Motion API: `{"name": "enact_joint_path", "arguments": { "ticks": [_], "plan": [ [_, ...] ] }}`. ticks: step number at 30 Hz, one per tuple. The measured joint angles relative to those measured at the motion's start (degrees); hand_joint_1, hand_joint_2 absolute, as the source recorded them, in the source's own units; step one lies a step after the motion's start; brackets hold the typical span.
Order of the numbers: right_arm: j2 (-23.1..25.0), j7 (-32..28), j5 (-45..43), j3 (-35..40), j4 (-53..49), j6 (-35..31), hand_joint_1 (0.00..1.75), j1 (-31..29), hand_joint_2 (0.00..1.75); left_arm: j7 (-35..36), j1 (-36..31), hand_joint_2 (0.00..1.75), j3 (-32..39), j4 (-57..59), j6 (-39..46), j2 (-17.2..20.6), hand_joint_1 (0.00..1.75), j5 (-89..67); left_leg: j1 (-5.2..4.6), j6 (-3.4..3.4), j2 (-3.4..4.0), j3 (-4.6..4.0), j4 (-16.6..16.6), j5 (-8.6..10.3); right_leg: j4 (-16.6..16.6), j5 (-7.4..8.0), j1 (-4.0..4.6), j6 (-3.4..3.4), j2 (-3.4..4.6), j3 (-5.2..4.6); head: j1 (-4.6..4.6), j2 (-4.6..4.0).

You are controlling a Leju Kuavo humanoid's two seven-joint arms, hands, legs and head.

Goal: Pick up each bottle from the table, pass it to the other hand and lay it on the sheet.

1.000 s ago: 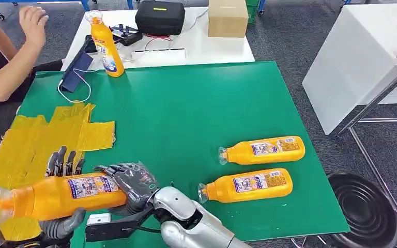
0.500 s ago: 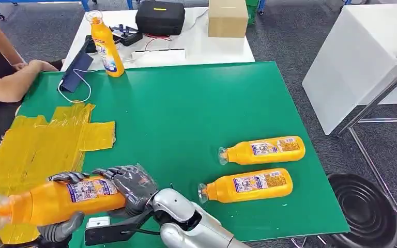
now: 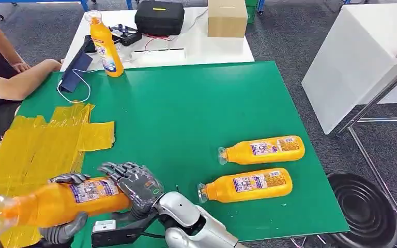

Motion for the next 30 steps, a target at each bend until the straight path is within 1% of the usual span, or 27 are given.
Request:
{"name": "enact_joint_path", "arguments": {
  "ticks": [2,4,6,8,11,16,18,20,23,25,27,28,30],
  "plan": [
    [1.5,1.5,-4.1,0.0,-0.1,-1.2,0.0,-2.2,0.0,-2.5,-0.3,1.75,3.7,0.4,-4.3,1.1,1.75,1.2,0.05,-0.02,0.0,-0.04,0.0,0.02,0.0,0.01,0.03,-0.01,0.01,-0.08,0.0,0.02],
    [2.5,4.2,-10.0,1.2,-0.1,-3.6,0.0,-5.9,0.0,-4.1,-2.7,1.75,9.5,1.5,-8.6,1.7,1.75,0.4,0.09,-0.12,-0.1,-0.05,0.0,0.1,0.1,0.0,0.05,-0.01,-0.04,-0.05,0.02,0.0],
    [3.5,6.2,-13.6,1.5,-0.3,-6.1,0.0,-10.3,0.0,-5.2,-3.8,1.75,15.6,2.4,-9.3,2.5,1.75,-4.5,0.09,-0.19,-0.06,0.0,0.0,0.14,0.1,0.0,0.05,-0.04,-0.02,-0.1,-0.04,0.0],
    [3.7,6.2,-13.7,1.4,-0.6,-6.2,0.0,-13.1,0.0,-5.2,-4.4,1.75,19.3,3.0,-9.4,3.0,1.75,-5.9,0.09,-0.21,-0.01,0.05,0.0,0.16,0.1,0.11,0.09,-0.21,0.02,-0.09,-0.02,0.0],
    [3.8,5.6,-13.0,1.4,-0.8,-5.8,0.0,-14.1,0.0,-5.1,-5.3,1.75,22.2,3.2,-9.4,3.0,1.75,-6.6,0.1,-0.22,-0.03,0.01,0.0,0.17,0.2,0.11,0.08,-0.21,-0.01,-0.09,-0.02,0.0],
    [3.8,5.5,-12.6,1.4,-0.8,-5.8,0.0,-14.3,0.0,-5.2,-5.6,1.75,24.1,3.5,-9.2,3.0,1.75,-7.1,0.09,-0.21,-0.03,-0.01,0.0,0.16,0.1,0.11,0.04,-0.2,0.0,-0.1,0.0,0.0],
    [3.8,5.5,-12.3,1.4,-0.8,-5.8,0.0,-14.3,0.0,-5.5,-5.7,1.75,24.6,3.5,-6.5,3.0,1.75,-9.9,0.08,-0.21,-0.03,0.0,0.0,0.16,0.1,0.11,0.03,-0.2,-0.01,-0.11,0.0,0.0],
    [3.8,5.4,-10.5,0.6,-1.2,-5.7,0.0,-14.2,0.0,-5.5,-5.9,1.75,24.5,2.6,3.0,3.3,1.75,-15.6,0.08,-0.21,-0.03,-0.02,0.0,0.16,0.1,0.11,0.05,-0.2,-0.01,-0.15,0.04,0.0],
    [3.3,5.1,-7.3,-2.5,-3.8,-3.7,0.0,-13.0,0.0,-5.6,-6.1,1.75,21.1,0.2,29.4,5.9,1.75,-29.0,0.08,-0.21,-0.04,0.04,0.0,0.16,0.1,0.11,0.06,-0.2,-0.01,-0.14,-0.02,0.0],
    [1.1,5.3,-6.0,-4.6,-7.2,-2.4,0.0,-11.2,0.0,-5.4,-5.6,1.75,18.0,-1.1,41.7,6.7,1.75,-41.2,0.07,-0.21,-0.08,0.07,0.0,0.16,0.1,0.11,0.06,-0.2,-0.03,-0.12,-0.09,0.0],
    [-3.5,5.0,-6.2,-7.4,-12.0,-1.1,0.0,-8.3,0.0,-3.1,-4.7,1.75,14.5,-3.4,47.2,5.8,1.75,-58.6,0.01,-0.2,-0.45,0.1,0.0,0.16,0.1,0.06,0.06,-0.19,-0.33,0.0,0.02,0.0],
    [-5.7,4.4,-7.0,-8.7,-13.9,-1.0,0.0,-6.8,0.0,-0.5,-4.4,1.75,12.4,-3.9,50.3,5.3,1.75,-67.5,-0.07,-0.18,-0.56,0.08,0.0,0.17,0.0,0.06,0.02,-0.19,-0.48,0.09,-0.04,0.0],
    [-10.0,2.9,-7.8,-11.3,-17.2,-0.9,0.0,-3.8,0.0,5.1,-3.7,1.75,7.6,-3.9,55.4,4.7,1.75,-82.1,-0.12,-0.11,-0.56,0.01,0.1,0.13,-0.1,0.12,0.01,-0.14,-0.46,0.03,0.02,0.02]
  ]
}}
